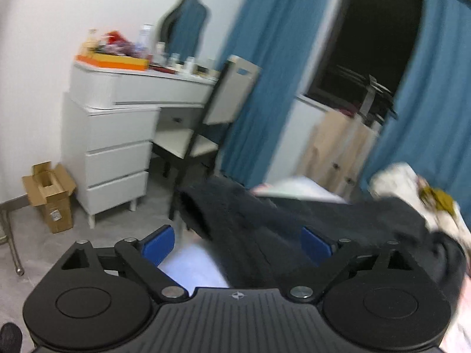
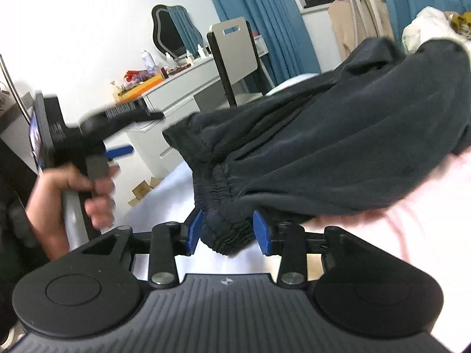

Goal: Fold clothes

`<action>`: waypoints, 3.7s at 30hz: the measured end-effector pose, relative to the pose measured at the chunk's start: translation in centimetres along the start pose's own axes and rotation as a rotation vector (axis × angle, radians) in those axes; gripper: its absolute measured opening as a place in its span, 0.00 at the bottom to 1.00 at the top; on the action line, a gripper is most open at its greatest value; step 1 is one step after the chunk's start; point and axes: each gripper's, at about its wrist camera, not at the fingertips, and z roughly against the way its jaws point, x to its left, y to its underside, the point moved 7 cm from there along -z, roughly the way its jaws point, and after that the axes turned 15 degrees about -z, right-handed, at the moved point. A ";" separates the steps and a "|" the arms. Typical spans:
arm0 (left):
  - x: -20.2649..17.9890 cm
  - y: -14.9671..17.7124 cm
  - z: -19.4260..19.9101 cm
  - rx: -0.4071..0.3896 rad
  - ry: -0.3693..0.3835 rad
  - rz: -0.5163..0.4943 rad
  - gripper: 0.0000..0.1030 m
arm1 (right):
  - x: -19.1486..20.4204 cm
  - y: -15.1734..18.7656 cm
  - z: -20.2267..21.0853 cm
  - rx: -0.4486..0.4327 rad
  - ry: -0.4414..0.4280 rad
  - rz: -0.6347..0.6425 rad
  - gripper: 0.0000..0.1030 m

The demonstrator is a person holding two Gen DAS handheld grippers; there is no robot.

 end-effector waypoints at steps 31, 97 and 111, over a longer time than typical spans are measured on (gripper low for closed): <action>-44.7 -2.1 -6.0 -0.075 0.361 -0.481 0.87 | -21.7 -6.6 12.5 -0.300 0.322 -0.185 0.36; -37.6 10.1 3.9 -0.027 0.599 -0.222 0.06 | -36.3 -15.4 12.7 -0.376 0.269 -0.592 0.58; -39.2 11.0 0.8 -0.018 0.678 -0.165 0.06 | -46.3 -17.7 3.2 -0.259 0.047 -0.791 0.07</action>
